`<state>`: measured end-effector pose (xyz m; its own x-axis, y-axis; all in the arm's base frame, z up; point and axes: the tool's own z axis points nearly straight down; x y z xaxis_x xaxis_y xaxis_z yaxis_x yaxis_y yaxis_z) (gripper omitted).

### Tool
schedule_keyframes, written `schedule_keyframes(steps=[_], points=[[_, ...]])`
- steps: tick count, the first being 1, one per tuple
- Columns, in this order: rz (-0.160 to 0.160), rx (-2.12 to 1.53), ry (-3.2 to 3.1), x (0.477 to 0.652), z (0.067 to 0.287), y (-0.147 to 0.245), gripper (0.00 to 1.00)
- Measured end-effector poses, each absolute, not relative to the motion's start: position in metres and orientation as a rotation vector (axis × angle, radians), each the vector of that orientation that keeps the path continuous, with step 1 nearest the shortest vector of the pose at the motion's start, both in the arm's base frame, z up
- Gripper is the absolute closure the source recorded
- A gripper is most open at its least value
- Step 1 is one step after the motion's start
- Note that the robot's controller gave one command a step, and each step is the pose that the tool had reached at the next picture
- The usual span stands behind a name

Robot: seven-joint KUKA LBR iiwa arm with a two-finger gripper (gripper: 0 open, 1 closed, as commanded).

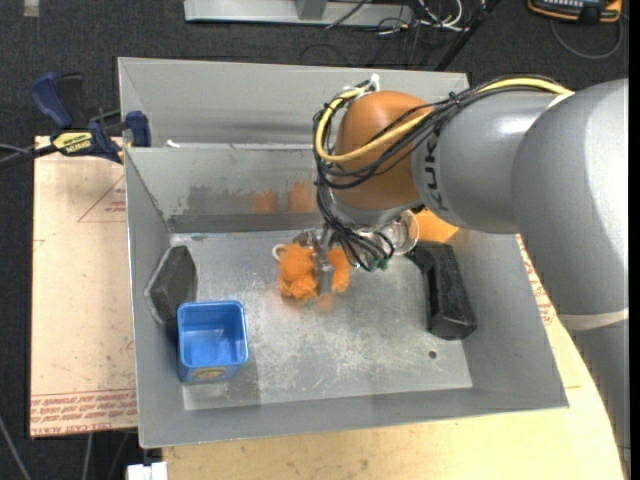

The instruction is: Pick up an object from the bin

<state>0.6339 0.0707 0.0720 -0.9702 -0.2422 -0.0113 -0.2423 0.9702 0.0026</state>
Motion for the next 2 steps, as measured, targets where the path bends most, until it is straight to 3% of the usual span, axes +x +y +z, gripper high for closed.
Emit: schedule_keyframes(steps=[1,2], points=[[0.006,-0.381,3.107,0.634,0.072,0.071,1.00],[0.008,-0.399,3.101,0.622,0.203,0.076,1.00]])
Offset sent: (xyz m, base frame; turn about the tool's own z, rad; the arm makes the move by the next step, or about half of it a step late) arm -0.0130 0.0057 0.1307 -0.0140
